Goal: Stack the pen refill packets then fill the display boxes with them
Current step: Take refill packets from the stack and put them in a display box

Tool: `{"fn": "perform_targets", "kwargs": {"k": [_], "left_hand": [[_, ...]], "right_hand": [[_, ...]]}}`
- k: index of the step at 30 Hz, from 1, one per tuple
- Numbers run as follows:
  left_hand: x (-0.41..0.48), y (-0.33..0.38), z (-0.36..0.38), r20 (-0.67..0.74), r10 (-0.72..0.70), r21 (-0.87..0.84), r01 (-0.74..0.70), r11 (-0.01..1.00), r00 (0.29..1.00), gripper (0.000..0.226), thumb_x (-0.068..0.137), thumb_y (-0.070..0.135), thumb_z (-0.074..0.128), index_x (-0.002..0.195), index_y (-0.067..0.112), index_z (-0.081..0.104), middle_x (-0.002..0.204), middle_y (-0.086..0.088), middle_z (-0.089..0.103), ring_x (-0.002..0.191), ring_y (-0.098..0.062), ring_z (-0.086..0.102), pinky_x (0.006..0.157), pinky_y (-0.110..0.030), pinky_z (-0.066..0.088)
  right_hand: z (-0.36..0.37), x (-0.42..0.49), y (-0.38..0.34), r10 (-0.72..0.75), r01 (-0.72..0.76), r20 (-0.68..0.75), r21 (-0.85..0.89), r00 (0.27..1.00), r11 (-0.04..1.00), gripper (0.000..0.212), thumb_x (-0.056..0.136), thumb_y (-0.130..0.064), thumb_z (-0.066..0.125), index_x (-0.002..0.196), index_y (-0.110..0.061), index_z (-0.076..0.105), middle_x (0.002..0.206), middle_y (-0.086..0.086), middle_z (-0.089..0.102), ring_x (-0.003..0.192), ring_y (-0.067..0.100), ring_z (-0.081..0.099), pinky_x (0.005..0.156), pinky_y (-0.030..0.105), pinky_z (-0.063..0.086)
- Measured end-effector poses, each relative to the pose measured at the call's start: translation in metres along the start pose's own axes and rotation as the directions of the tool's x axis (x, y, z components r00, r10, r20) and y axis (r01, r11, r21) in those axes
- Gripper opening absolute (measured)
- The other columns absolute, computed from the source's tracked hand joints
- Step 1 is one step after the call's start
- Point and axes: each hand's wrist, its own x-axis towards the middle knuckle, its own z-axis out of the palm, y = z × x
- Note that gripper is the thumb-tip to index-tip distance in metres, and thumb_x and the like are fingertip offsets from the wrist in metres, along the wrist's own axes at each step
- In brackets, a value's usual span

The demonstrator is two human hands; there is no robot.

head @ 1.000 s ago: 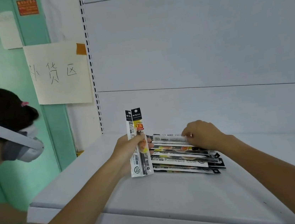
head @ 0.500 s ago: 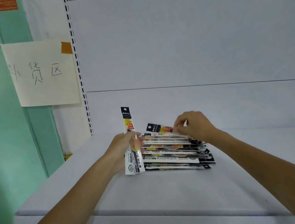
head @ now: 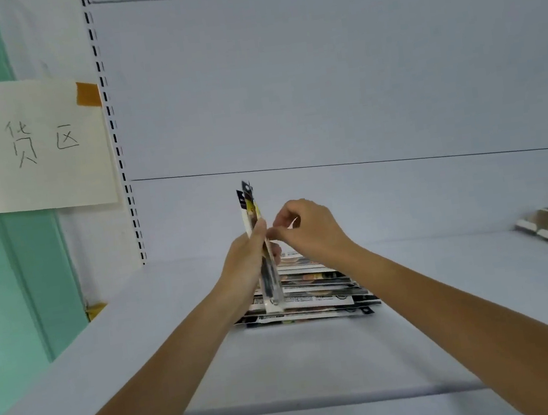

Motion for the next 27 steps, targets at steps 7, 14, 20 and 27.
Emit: {"fn": "perform_targets", "kwargs": {"k": [7,14,20,27], "left_hand": [[0.006,0.004,0.01,-0.049,0.2,-0.139,-0.205,0.969,0.978,0.032,0.1,0.043,0.024,0.101,0.026,0.051,0.09,0.012,0.071,0.07,0.01,0.062,0.049,-0.009,0.045],[-0.008,-0.002,0.037,0.121,0.139,0.446,-0.179,0.877,0.983,0.045,0.095,0.048,0.034,0.086,0.013,0.061,0.089,-0.002,0.065,0.082,-0.019,0.058,0.071,-0.028,0.044],[-0.034,0.0,0.082,0.305,0.764,0.775,-0.614,0.148,0.569,0.029,0.079,0.042,0.045,0.061,0.02,0.052,0.053,0.009,0.051,0.052,-0.017,0.05,0.051,-0.024,0.036],[-0.04,-0.008,0.215,0.624,0.386,0.779,-0.583,-0.233,0.679,0.037,0.095,0.042,0.035,0.121,0.018,0.043,0.108,0.001,0.052,0.097,-0.022,0.056,0.073,-0.031,0.038]], "right_hand": [[-0.004,-0.032,0.007,0.06,-0.147,0.39,0.197,0.919,0.969,0.05,0.071,-0.035,0.072,0.113,-0.021,0.047,0.101,-0.004,0.061,0.091,0.011,0.062,0.08,0.029,0.052],[-0.039,-0.051,0.044,0.096,-0.089,0.237,-0.039,0.967,0.995,0.008,0.087,-0.015,0.049,0.08,-0.016,0.046,0.075,0.003,0.056,0.06,0.016,0.05,0.055,0.026,0.042],[-0.111,-0.063,0.099,-0.021,0.078,0.134,-0.434,0.991,0.898,0.012,0.084,-0.017,0.048,0.076,-0.02,0.039,0.066,-0.004,0.045,0.068,0.025,0.045,0.052,0.027,0.03],[-0.219,-0.1,0.174,-0.055,0.179,0.252,-0.503,0.966,0.846,0.017,0.083,-0.031,0.061,0.082,-0.022,0.046,0.065,-0.008,0.05,0.067,0.02,0.049,0.052,0.024,0.031]]}}
